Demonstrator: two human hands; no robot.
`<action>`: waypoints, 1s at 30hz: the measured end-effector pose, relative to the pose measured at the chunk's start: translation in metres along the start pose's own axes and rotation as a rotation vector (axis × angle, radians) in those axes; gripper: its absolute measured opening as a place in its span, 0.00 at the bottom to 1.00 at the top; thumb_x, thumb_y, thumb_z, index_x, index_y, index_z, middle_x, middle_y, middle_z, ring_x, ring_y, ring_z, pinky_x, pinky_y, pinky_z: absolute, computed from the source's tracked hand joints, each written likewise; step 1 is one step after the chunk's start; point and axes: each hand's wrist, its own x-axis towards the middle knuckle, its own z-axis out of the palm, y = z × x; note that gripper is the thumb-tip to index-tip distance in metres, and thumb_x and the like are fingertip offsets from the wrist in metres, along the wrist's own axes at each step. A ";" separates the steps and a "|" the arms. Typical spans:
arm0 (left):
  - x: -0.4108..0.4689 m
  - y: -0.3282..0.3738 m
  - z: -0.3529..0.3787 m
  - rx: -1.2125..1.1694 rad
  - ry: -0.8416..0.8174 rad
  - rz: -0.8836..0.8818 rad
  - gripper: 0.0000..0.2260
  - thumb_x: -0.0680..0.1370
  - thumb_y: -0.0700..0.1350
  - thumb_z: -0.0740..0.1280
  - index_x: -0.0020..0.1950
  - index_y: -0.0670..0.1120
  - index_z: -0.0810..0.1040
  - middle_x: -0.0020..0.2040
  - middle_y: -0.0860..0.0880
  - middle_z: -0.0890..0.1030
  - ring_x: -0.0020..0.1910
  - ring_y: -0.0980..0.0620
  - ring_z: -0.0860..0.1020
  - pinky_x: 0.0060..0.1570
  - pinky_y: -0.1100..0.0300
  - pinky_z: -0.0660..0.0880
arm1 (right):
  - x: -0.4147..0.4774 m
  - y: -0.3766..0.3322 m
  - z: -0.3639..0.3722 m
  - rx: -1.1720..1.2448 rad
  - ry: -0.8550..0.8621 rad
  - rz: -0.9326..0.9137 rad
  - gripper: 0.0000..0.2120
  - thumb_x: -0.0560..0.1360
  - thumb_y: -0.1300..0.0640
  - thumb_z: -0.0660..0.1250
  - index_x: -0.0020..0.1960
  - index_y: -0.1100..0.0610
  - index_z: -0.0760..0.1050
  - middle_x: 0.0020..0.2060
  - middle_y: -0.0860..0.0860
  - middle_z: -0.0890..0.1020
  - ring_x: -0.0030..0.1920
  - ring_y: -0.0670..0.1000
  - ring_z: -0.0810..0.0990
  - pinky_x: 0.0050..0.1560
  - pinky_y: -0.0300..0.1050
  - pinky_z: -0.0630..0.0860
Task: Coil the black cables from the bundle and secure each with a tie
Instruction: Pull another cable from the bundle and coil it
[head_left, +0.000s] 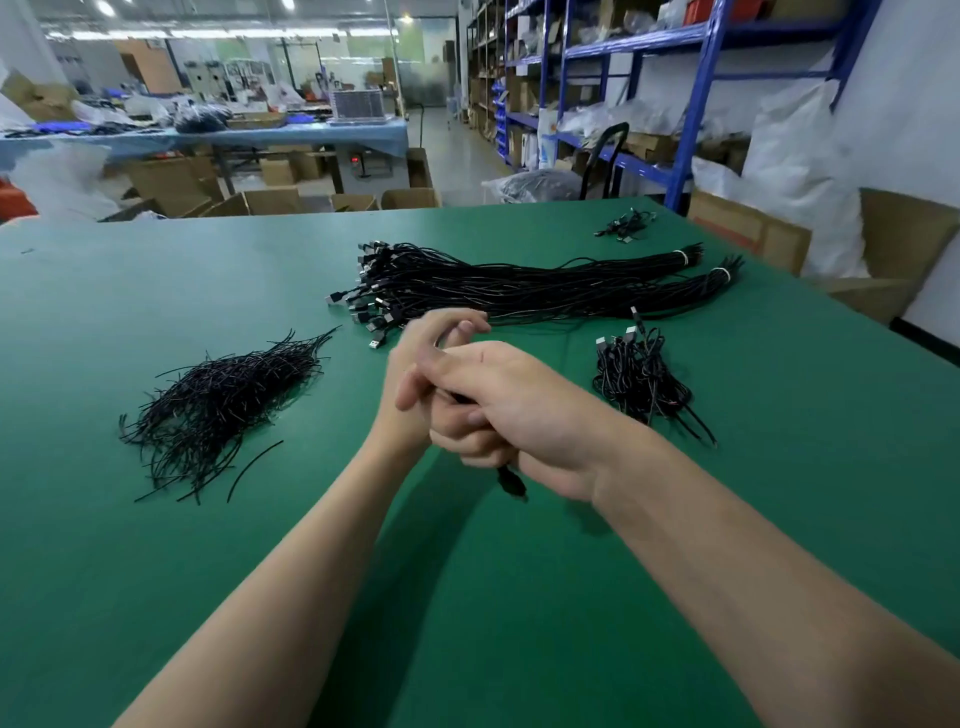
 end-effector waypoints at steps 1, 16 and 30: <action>0.014 0.006 -0.014 -0.149 0.153 0.027 0.09 0.82 0.26 0.56 0.52 0.28 0.77 0.50 0.36 0.82 0.50 0.35 0.80 0.60 0.62 0.74 | -0.005 0.000 -0.005 -0.011 -0.055 -0.017 0.21 0.86 0.48 0.54 0.40 0.52 0.78 0.24 0.44 0.62 0.24 0.45 0.56 0.23 0.35 0.53; 0.019 -0.037 -0.035 0.092 -0.004 0.148 0.13 0.86 0.45 0.58 0.59 0.45 0.82 0.46 0.48 0.73 0.49 0.49 0.74 0.54 0.50 0.73 | -0.002 0.011 -0.033 0.242 -0.132 -0.037 0.17 0.83 0.47 0.57 0.43 0.55 0.77 0.25 0.45 0.60 0.25 0.45 0.54 0.25 0.39 0.50; 0.002 -0.030 -0.034 -0.025 -0.331 0.045 0.12 0.85 0.44 0.61 0.67 0.47 0.78 0.37 0.52 0.77 0.34 0.56 0.71 0.39 0.61 0.70 | 0.006 0.013 -0.044 0.499 0.034 -0.092 0.12 0.83 0.53 0.57 0.49 0.58 0.76 0.26 0.45 0.63 0.23 0.42 0.59 0.22 0.34 0.56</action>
